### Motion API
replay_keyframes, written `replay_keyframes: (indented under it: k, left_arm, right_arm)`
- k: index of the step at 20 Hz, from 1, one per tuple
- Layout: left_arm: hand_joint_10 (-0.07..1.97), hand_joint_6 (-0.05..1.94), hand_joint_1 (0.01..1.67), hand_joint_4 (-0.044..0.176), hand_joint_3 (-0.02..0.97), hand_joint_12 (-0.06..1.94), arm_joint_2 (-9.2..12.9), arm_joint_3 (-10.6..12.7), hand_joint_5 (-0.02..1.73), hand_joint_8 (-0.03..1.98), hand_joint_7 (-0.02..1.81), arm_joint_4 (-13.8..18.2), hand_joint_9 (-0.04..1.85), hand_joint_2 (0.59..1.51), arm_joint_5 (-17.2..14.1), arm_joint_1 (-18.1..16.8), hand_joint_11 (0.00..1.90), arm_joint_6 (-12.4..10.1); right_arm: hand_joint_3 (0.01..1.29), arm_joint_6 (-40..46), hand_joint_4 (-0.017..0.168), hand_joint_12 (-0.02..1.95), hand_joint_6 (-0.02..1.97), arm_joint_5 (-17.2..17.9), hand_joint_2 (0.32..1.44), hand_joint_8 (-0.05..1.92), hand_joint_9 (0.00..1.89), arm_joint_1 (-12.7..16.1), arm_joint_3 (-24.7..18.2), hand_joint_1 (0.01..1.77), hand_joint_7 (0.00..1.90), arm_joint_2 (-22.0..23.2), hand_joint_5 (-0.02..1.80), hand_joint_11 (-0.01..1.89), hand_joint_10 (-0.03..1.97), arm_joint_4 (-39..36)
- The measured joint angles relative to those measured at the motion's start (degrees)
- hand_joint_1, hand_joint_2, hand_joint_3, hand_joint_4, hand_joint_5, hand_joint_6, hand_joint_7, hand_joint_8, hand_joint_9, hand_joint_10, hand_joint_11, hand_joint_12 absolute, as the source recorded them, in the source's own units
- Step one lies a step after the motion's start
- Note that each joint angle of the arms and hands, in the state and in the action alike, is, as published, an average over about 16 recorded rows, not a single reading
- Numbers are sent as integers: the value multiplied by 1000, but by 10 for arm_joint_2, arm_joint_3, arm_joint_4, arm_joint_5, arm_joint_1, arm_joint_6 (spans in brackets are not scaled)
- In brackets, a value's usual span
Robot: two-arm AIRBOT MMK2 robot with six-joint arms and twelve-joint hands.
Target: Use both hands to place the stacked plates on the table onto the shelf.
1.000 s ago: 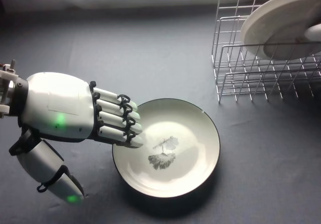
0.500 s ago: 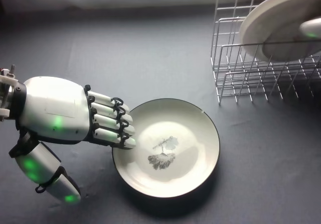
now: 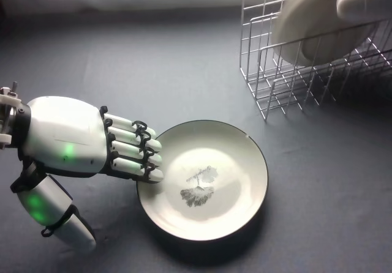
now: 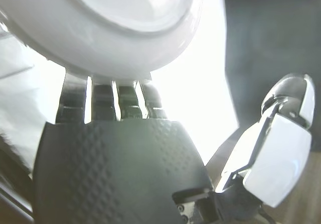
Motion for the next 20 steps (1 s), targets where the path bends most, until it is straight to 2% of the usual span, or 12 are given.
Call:
replay_keyframes:
  k: [3, 9, 20]
  left_arm:
    - [-24, 6, 17, -2, 19, 65, -2, 2, 95, 12, 74, -2, 18, 1029, 1, 4, 20, 0]
    - [-29, 6, 17, -2, 20, 14, -4, 5, 70, 12, 49, -6, -11, 1039, 3, 12, 25, 0]
    - [-40, -23, 16, -6, 20, 22, -9, 5, 26, -1, 17, -34, -20, 1059, 18, 57, 29, -8]
  right_arm:
    - [15, -2, -3, 67, -10, 6, 678, 0, 13, 13, -4, 230, 5, 0, 20, 25, 19, -17]
    - [15, -3, -3, -2, -11, 42, 700, 0, 19, 29, -16, 163, 11, 0, 22, 15, 10, -103]
    - [16, -5, 1, 5, -11, 150, 657, -1, 20, 13, -43, 222, 13, -3, 20, 22, 10, -392]
